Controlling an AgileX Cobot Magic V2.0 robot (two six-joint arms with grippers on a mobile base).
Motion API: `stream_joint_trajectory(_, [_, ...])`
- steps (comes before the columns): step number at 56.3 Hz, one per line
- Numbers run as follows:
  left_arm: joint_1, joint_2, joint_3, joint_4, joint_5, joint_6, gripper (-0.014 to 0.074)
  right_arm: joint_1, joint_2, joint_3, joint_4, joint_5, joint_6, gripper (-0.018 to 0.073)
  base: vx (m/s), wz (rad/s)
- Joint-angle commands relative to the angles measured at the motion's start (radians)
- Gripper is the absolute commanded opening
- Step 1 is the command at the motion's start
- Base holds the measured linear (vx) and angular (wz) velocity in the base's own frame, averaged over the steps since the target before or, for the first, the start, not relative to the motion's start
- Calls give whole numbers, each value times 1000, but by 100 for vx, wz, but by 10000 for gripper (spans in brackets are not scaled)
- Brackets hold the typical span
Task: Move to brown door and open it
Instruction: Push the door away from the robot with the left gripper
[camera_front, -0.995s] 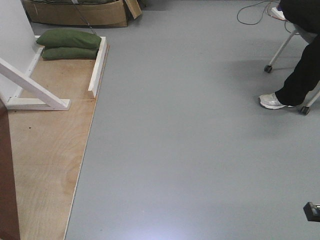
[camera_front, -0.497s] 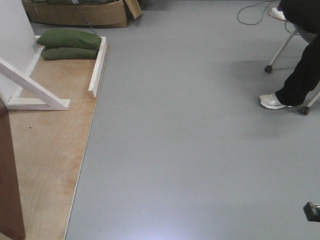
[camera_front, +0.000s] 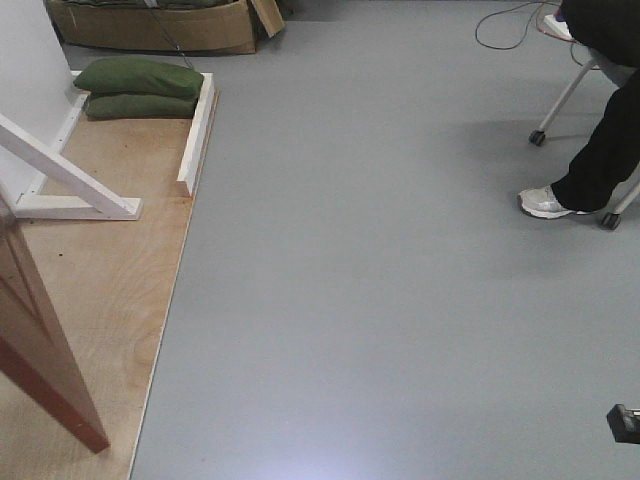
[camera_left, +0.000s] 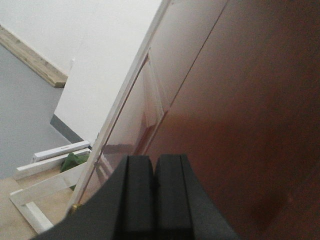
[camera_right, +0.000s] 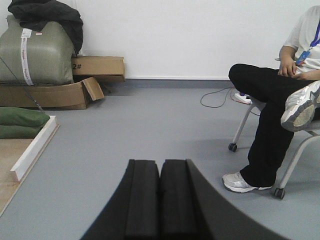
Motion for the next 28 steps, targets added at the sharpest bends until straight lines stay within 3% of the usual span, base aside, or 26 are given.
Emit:
stream_joint_trajectory(1, [-32, -57, -34, 109, -71, -2, -6, -5, -11, 5, -5, -85, -5, 0, 0, -1])
stream_joint_trajectory(14, [-141, -59, -35, 338, -141, -2, -6, -5, -11, 5, -5, -85, -5, 0, 0, 0])
stream_joint_trajectory(28, [-298, 44, -112, 360, -221, -2, -6, -5, -11, 5, -5, -85, -5, 0, 0, 0])
